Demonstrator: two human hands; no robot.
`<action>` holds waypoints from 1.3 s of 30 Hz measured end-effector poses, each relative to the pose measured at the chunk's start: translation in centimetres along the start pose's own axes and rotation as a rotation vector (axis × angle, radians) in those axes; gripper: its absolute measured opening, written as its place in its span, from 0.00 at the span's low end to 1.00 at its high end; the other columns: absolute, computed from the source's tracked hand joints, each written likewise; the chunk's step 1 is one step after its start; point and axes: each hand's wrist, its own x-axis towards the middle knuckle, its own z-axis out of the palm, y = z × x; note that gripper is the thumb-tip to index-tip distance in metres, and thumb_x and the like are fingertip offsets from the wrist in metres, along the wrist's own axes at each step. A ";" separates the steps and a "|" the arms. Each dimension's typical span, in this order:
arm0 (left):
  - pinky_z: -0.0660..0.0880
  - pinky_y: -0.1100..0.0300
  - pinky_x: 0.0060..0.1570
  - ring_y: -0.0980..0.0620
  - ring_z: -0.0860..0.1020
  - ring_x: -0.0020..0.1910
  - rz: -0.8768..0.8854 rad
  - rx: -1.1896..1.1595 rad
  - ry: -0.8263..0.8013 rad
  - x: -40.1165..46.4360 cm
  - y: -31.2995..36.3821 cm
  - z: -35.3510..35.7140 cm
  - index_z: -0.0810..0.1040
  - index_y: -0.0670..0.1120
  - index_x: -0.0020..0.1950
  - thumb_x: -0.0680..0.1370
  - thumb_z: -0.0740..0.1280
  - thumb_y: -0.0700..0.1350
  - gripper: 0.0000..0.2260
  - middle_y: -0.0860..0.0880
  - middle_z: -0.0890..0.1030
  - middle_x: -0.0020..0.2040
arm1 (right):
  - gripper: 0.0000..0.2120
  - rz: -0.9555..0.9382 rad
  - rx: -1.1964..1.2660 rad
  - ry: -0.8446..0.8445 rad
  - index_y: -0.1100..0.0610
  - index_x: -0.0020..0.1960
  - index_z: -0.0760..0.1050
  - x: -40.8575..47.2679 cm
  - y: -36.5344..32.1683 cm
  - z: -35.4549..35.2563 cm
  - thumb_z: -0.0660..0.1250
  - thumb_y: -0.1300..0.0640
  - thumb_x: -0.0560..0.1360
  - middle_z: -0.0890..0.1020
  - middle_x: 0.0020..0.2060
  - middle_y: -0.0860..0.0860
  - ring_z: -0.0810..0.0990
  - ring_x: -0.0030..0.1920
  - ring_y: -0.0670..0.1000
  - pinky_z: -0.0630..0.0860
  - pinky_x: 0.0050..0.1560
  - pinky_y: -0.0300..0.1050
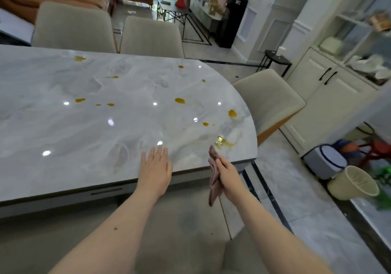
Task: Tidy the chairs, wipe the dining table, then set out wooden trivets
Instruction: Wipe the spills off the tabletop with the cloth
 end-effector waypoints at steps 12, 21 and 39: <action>0.47 0.46 0.75 0.47 0.50 0.77 0.040 0.059 0.090 3.2 24.3 4.4 0.51 0.44 0.78 0.83 0.45 0.49 0.23 0.46 0.53 0.78 | 0.18 -0.096 0.081 -0.034 0.53 0.71 0.68 2.3 -1.9 -21.2 0.52 0.59 0.84 0.77 0.65 0.54 0.76 0.57 0.41 0.72 0.53 0.31; 0.52 0.45 0.74 0.45 0.55 0.76 -0.130 0.061 0.110 6.6 27.0 6.5 0.54 0.44 0.77 0.83 0.48 0.49 0.23 0.44 0.57 0.77 | 0.17 -0.079 0.074 -0.159 0.52 0.70 0.69 5.9 -2.6 -24.0 0.52 0.57 0.84 0.79 0.58 0.48 0.78 0.53 0.40 0.73 0.53 0.34; 0.39 0.46 0.73 0.43 0.49 0.77 -0.944 -0.024 0.346 12.7 14.5 11.6 0.53 0.38 0.77 0.82 0.50 0.49 0.25 0.41 0.53 0.78 | 0.22 -0.782 -1.192 -0.585 0.43 0.77 0.55 20.5 1.8 -14.1 0.50 0.50 0.83 0.49 0.78 0.48 0.40 0.77 0.56 0.35 0.75 0.50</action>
